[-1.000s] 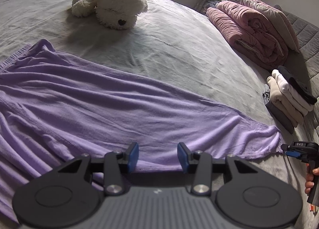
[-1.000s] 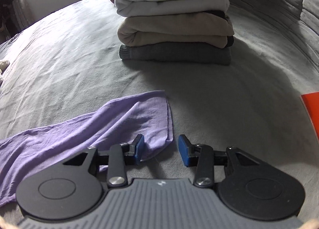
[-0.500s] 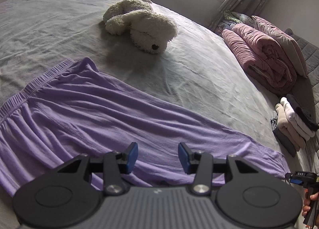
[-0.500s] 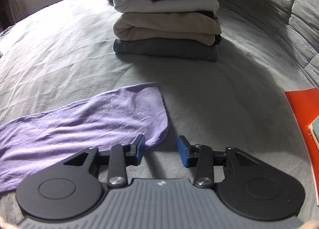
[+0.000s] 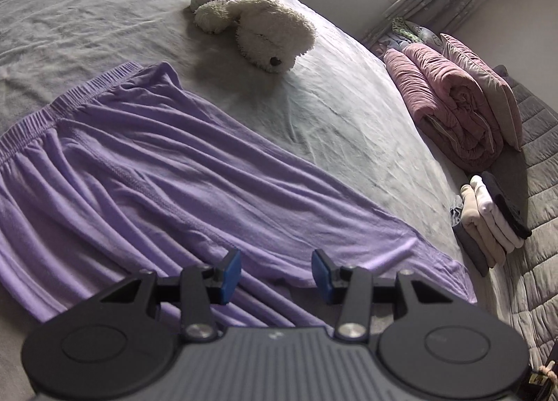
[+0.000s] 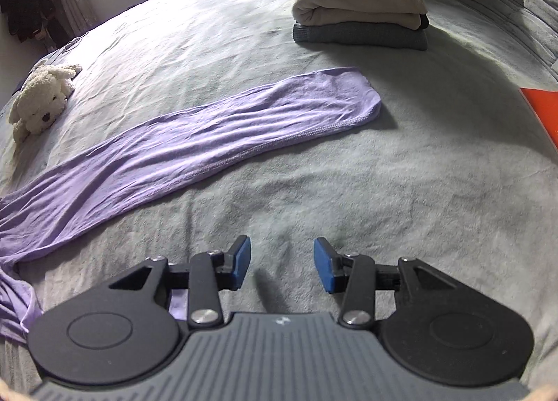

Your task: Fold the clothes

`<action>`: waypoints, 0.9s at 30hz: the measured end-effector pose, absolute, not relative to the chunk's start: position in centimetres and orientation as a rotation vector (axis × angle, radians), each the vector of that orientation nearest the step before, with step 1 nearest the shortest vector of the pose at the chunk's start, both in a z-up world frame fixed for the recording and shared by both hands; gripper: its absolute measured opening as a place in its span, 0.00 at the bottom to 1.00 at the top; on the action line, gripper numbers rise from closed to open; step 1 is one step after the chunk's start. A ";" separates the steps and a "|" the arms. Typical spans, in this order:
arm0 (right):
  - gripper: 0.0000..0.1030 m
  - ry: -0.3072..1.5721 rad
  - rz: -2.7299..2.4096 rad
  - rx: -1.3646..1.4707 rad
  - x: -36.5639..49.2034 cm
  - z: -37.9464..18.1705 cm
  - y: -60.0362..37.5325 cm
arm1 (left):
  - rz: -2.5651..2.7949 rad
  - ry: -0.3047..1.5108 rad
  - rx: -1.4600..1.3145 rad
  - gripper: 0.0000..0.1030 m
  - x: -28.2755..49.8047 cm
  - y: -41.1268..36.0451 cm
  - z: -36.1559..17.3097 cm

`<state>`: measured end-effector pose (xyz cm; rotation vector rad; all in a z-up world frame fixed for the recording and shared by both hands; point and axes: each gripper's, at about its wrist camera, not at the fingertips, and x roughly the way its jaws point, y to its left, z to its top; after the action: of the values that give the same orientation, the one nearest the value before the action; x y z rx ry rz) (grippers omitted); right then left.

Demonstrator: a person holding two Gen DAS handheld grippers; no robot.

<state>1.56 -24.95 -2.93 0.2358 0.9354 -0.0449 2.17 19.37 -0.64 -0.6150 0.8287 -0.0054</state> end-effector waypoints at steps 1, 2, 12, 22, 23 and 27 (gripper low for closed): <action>0.43 0.935 -0.028 0.245 1.3 -3.0 -24.6 | -0.009 0.831 -0.615 0.44 1.9 19.0 -0.8; 0.43 0.935 -0.011 0.255 1.1 -3.1 -24.2 | -0.012 0.841 -0.614 0.44 1.7 18.6 -1.0; 0.43 0.865 0.087 0.405 -2.6 -3.9 -23.8 | -0.145 0.875 -0.563 0.44 -0.4 11.6 -0.2; 0.00 0.835 0.119 0.603 -6.4 -5.8 -27.7 | -0.303 0.934 -0.372 0.45 -2.6 1.6 -0.1; 0.00 0.829 0.123 0.625 -6.8 -6.0 -28.3 | -0.314 0.939 -0.364 0.45 -2.7 0.8 -0.2; 0.07 0.802 0.141 0.713 -8.5 -6.5 -30.5 | -0.340 0.958 -0.330 0.45 -2.7 -2.6 -0.6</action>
<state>-8.53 -30.52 -6.55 0.7128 0.8021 0.1405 -2.72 -2.60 -0.63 -0.3300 0.9582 -0.3403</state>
